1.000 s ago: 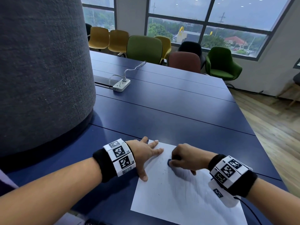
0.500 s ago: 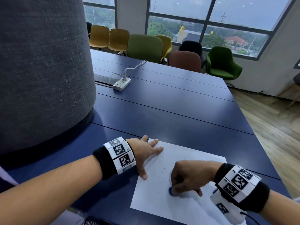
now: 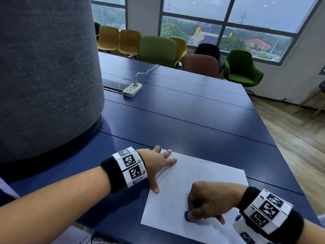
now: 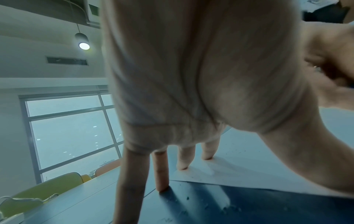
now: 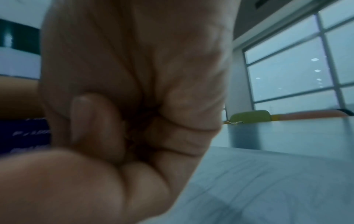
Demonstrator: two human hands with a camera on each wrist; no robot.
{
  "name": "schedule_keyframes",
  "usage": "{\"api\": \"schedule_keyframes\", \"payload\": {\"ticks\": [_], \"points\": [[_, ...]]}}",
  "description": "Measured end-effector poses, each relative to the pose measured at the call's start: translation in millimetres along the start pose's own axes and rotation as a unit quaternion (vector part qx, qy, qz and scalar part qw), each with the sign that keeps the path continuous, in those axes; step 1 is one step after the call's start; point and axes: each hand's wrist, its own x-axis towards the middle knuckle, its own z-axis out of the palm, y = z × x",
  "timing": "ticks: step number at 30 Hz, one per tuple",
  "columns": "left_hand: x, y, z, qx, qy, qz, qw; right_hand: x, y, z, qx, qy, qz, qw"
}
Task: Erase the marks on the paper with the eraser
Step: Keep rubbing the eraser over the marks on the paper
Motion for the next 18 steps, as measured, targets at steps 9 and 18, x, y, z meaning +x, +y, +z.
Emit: {"api": "schedule_keyframes", "payload": {"ticks": [9,18], "points": [[0,0,-1,0.003,-0.001,0.0,1.0,3,0,-6,0.012,-0.013,0.02,1.0],[-2,1,-2,0.005,0.0,-0.001,1.0,13,9,-26,0.02,-0.022,0.048,0.998]]}}
